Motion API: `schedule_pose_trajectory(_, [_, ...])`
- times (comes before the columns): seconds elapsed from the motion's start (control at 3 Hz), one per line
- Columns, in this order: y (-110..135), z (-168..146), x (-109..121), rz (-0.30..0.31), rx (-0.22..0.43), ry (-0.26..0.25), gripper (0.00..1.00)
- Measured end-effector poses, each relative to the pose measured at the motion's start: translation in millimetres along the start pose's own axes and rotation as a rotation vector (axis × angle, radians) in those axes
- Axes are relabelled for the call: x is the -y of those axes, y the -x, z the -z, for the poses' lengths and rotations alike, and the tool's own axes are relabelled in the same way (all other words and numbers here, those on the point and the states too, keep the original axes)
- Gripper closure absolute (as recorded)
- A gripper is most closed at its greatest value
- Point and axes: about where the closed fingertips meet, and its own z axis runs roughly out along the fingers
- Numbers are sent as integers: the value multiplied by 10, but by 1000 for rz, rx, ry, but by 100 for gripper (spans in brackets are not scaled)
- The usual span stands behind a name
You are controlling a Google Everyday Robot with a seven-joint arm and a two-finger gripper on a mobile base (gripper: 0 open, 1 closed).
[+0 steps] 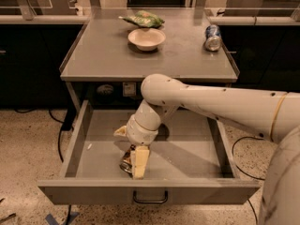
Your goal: Pick orange can from top drawer and place on counter
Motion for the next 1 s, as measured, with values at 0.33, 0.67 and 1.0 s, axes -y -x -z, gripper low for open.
schedule_pose_trajectory(0.33, [-34, -117, 3, 17, -42, 23, 0])
schedule_pose_trajectory(0.67, [-33, -117, 3, 17, -42, 23, 0])
schedule_pose_trajectory(1.0, [-23, -121, 100, 39, -65, 19, 0])
